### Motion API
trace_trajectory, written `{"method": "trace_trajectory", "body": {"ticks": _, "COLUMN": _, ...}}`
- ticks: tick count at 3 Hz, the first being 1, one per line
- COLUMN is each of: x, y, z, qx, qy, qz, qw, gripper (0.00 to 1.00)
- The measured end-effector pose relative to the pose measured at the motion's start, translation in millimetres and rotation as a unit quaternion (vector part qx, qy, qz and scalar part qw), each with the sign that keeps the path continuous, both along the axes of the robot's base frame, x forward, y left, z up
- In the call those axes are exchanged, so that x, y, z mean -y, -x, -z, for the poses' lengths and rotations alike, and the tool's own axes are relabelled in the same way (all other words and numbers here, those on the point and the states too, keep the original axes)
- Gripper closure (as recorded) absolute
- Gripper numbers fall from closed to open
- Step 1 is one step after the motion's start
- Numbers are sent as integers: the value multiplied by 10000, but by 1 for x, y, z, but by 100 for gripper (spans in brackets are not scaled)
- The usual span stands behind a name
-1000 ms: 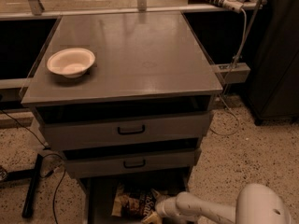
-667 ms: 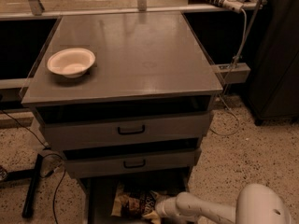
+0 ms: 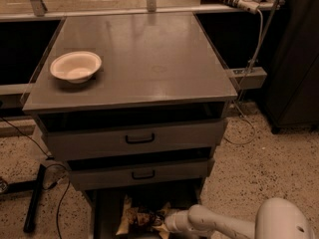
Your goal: Pick brown chip bag from bottom drawer and place on counter
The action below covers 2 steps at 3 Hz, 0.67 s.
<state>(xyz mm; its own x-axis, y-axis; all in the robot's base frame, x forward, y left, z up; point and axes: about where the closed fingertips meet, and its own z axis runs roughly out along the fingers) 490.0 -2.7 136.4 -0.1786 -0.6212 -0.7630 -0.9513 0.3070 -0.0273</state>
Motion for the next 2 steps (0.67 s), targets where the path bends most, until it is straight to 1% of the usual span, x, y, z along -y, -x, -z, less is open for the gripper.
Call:
{"method": "trace_trajectory", "body": {"ticks": 1, "x": -2, "y": 11, "z": -28, "qx": 25, "qy": -293, "qz": -235, "qw": 9993, "gripper": 100}}
{"method": "trace_trajectory", "body": {"ticks": 2, "x": 6, "y": 28, "z": -73, "qx": 203, "qy": -635, "qz": -530, "qw": 9964, "gripper": 100}}
